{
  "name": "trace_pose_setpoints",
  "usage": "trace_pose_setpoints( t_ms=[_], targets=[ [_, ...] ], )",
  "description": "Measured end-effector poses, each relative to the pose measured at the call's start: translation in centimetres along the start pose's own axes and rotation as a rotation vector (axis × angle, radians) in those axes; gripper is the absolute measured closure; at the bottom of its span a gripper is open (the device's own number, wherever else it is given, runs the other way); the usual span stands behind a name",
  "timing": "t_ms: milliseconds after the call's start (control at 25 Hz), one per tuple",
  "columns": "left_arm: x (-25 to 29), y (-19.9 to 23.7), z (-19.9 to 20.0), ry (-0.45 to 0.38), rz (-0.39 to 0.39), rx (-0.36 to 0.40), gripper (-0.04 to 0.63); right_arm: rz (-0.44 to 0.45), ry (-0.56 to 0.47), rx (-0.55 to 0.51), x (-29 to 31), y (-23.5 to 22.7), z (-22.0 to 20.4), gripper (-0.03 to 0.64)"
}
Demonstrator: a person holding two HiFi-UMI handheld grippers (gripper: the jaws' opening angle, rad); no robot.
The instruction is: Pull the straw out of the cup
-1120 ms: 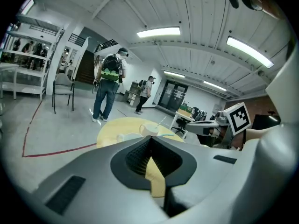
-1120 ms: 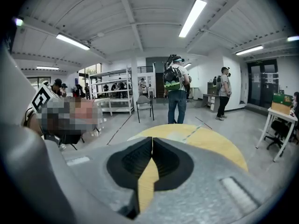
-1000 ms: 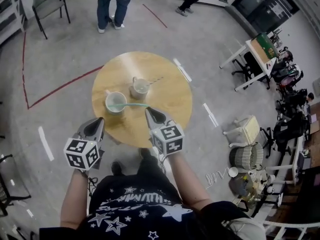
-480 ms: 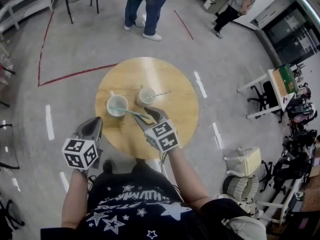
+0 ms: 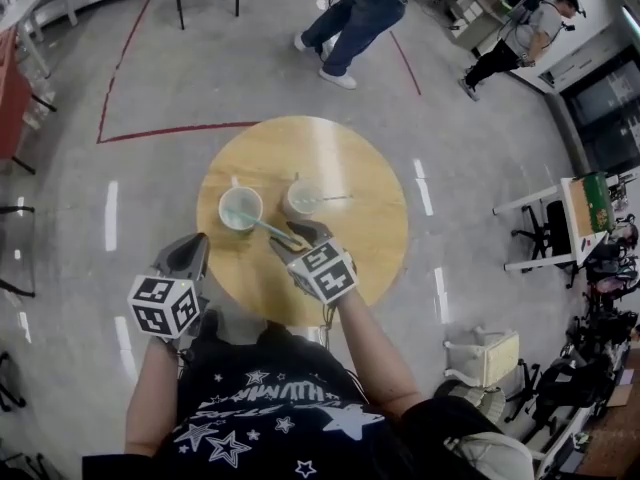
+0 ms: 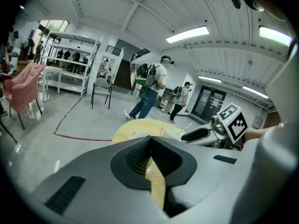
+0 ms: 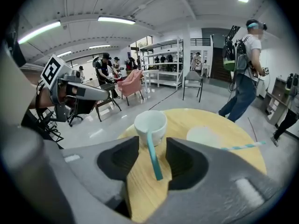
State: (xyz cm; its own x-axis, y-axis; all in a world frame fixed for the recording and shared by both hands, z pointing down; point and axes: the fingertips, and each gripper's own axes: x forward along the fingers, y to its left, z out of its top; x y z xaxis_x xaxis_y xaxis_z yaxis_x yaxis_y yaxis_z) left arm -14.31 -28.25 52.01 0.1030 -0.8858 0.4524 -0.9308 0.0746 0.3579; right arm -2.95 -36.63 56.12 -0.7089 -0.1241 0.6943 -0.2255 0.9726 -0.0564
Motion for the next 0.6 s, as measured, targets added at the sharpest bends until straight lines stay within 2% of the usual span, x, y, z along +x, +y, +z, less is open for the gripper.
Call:
trace_pose_setpoints(
  t_ms=[280,320,360,600],
  targets=[
    [-0.2,-0.1,-0.4,-0.005,0.022,-0.015,0.589,0.027,0.001,-0.01,0.3,0.3,-0.1,0.453],
    [-0.1,-0.1,-0.4,-0.005,0.023,-0.015,0.589,0.018,-0.006,-0.011,0.2,0.0,0.0,0.513],
    [-0.1,0.0,-0.4,-0.005,0.023,-0.015,0.589,0.011,-0.011,-0.012,0.2,-0.1,0.1,0.537],
    [-0.7,1.0,-0.3,-0.008,0.02,-0.012,0.589,0.007,0.008,-0.02,0.9,0.7,0.2,0.545]
  ],
)
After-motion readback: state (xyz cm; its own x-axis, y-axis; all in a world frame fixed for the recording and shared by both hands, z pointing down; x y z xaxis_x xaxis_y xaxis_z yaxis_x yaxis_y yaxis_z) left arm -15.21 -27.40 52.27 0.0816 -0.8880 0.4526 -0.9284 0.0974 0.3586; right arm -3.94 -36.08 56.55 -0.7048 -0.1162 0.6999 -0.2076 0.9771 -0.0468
